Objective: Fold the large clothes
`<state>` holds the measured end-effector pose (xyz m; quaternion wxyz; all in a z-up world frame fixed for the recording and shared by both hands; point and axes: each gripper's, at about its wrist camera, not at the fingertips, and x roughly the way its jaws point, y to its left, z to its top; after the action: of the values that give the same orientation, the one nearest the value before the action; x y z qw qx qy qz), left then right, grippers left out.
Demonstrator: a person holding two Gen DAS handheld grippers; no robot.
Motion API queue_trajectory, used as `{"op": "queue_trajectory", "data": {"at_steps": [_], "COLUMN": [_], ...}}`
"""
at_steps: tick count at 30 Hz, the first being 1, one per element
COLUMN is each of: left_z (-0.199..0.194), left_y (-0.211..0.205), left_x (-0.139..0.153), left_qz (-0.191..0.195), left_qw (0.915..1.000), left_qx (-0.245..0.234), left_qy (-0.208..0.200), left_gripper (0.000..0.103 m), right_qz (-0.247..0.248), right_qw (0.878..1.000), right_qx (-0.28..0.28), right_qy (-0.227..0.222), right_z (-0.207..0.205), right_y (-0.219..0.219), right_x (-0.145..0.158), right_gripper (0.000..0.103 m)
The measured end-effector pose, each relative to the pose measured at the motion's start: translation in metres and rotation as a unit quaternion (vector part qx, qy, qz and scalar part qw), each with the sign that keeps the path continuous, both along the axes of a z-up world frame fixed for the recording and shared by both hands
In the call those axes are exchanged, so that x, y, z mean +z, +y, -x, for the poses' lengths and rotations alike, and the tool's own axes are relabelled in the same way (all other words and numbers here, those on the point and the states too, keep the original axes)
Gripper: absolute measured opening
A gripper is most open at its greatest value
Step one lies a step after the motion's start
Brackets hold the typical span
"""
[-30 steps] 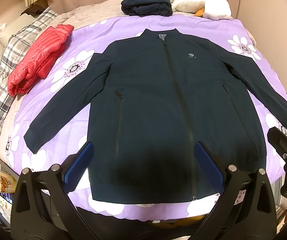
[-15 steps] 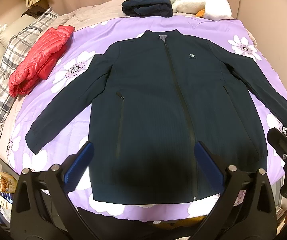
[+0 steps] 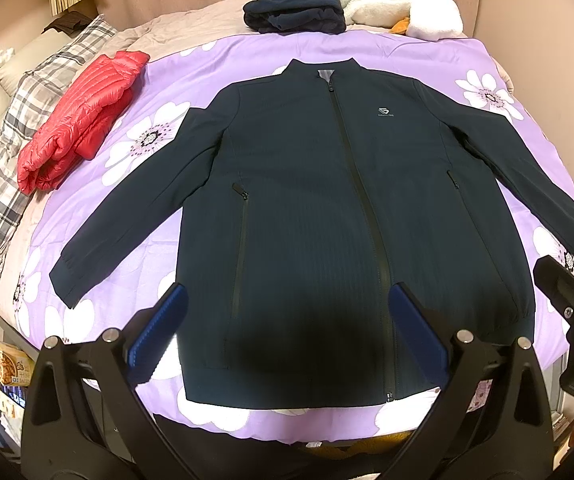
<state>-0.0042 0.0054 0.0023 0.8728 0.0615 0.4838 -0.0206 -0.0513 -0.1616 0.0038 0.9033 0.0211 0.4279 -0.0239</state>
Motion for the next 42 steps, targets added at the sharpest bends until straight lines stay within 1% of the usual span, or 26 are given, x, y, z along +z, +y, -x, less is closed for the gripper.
{"op": "queue_trajectory", "data": {"at_steps": [19, 22, 23, 25, 27, 28, 29, 30, 31, 32, 33, 34, 35, 36, 37, 38, 39, 41, 42], "left_z": [0.000, -0.001, -0.002, -0.006, -0.011, -0.013, -0.015, -0.018, -0.021, -0.023, -0.025, -0.025, -0.024, -0.022, -0.022, -0.022, -0.022, -0.023, -0.023], "left_y": [-0.002, -0.001, 0.001, 0.008, 0.021, 0.027, 0.035, 0.044, 0.057, 0.070, 0.079, 0.095, 0.110, 0.123, 0.142, 0.154, 0.168, 0.192, 0.200], "left_x": [-0.005, -0.008, -0.008, -0.010, -0.014, -0.015, -0.018, -0.020, -0.024, -0.028, -0.031, -0.037, -0.042, -0.047, -0.055, -0.060, -0.068, -0.085, -0.092], "left_qz": [0.001, 0.005, 0.011, 0.043, 0.092, 0.109, 0.131, 0.153, 0.185, 0.221, 0.250, 0.302, 0.343, 0.376, 0.406, 0.413, 0.411, 0.395, 0.393], "left_qw": [1.0000, 1.0000, 0.9999, 0.9990, 0.9957, 0.9939, 0.9911, 0.9878, 0.9821, 0.9741, 0.9670, 0.9517, 0.9368, 0.9229, 0.9071, 0.9009, 0.8975, 0.8960, 0.8940], "left_qx": [0.001, 0.003, 0.003, 0.002, 0.008, 0.013, 0.020, 0.026, 0.037, 0.046, 0.050, 0.055, 0.064, 0.074, 0.095, 0.115, 0.141, 0.190, 0.205], "left_qy": [0.003, 0.005, 0.006, 0.012, 0.015, 0.015, 0.012, 0.010, 0.008, 0.005, 0.002, -0.008, -0.022, -0.038, -0.058, -0.067, -0.074, -0.071, -0.069], "left_gripper": [0.101, 0.101, 0.101, 0.101, 0.101, 0.101, 0.101, 0.101, 0.101, 0.101, 0.101, 0.101, 0.101, 0.101, 0.101, 0.101, 0.101, 0.101, 0.101], "right_qz": [0.000, -0.006, -0.015, -0.046, -0.111, -0.146, -0.178, -0.214, -0.250, -0.273, -0.294, -0.305, -0.305, -0.301, -0.301, -0.309, -0.325, -0.353, -0.356], "right_qw": [1.000, 1.000, 1.000, 0.999, 0.993, 0.988, 0.982, 0.972, 0.960, 0.949, 0.936, 0.922, 0.917, 0.914, 0.916, 0.917, 0.915, 0.910, 0.910], "right_qx": [0.000, 0.000, 0.002, 0.012, 0.031, 0.039, 0.049, 0.061, 0.074, 0.087, 0.105, 0.120, 0.126, 0.132, 0.140, 0.150, 0.163, 0.174, 0.173], "right_qy": [0.004, 0.004, 0.003, -0.003, -0.016, -0.031, -0.048, -0.072, -0.104, -0.129, -0.165, -0.204, -0.225, -0.238, -0.225, -0.204, -0.176, -0.133, -0.121], "right_z": [0.000, 0.001, 0.000, -0.001, -0.001, -0.001, 0.000, 0.002, 0.006, 0.008, 0.012, 0.017, 0.020, 0.022, 0.019, 0.015, 0.011, 0.002, 0.000], "right_y": [0.001, 0.001, 0.000, -0.003, -0.011, -0.016, -0.020, -0.025, -0.029, -0.032, -0.035, -0.036, -0.036, -0.035, -0.033, -0.030, -0.027, -0.023, -0.020], "right_x": [-0.001, -0.003, -0.004, -0.006, -0.010, -0.012, -0.013, -0.014, -0.016, -0.016, -0.017, -0.020, -0.021, -0.025, -0.029, -0.034, -0.039, -0.048, -0.052], "right_gripper": [0.102, 0.102, 0.102, 0.102, 0.102, 0.102, 0.102, 0.102, 0.102, 0.102, 0.102, 0.102, 0.102, 0.102, 0.102, 0.102, 0.102, 0.102, 0.102]}}
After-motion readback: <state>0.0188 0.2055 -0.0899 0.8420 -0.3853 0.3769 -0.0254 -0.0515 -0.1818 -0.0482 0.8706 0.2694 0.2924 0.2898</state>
